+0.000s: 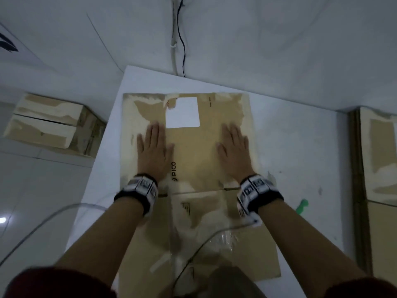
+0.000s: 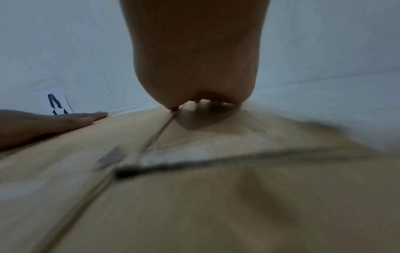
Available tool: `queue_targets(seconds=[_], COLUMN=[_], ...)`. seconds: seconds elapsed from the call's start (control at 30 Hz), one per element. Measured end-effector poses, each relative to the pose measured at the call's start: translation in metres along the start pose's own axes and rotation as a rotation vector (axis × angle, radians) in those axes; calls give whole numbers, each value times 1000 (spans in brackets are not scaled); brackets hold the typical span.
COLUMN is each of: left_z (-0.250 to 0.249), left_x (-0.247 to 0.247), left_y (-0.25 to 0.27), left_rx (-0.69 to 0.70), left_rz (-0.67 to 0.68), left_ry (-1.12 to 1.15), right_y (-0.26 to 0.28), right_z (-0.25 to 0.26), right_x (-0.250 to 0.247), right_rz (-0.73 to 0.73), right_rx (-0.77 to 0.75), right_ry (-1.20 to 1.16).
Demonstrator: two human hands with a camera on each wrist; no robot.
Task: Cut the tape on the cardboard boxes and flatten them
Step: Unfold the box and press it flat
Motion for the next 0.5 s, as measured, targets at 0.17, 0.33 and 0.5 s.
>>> queue_targets(seconds=[0.17, 0.33, 0.5], left_z=[17, 20, 24], left_x=[29, 35, 33], left_y=[88, 103, 102], left_rx=[-158, -201, -178], left_rz=[-110, -95, -48], left_ry=[-26, -45, -10], right_y=[87, 99, 96], right_z=[-22, -29, -36], right_x=[23, 36, 31], right_rz=[-54, -99, -46], right_rx=[177, 178, 111], right_ry=[92, 121, 10])
Point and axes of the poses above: each hand's wrist, its own y-axis away from the middle knuckle, its own x-axis out of the palm, z = x × y, the point moved 1 cm from there along -y, towards the middle knuckle, and after that the axes turned 12 degrees about z, right-handed, at the moved point
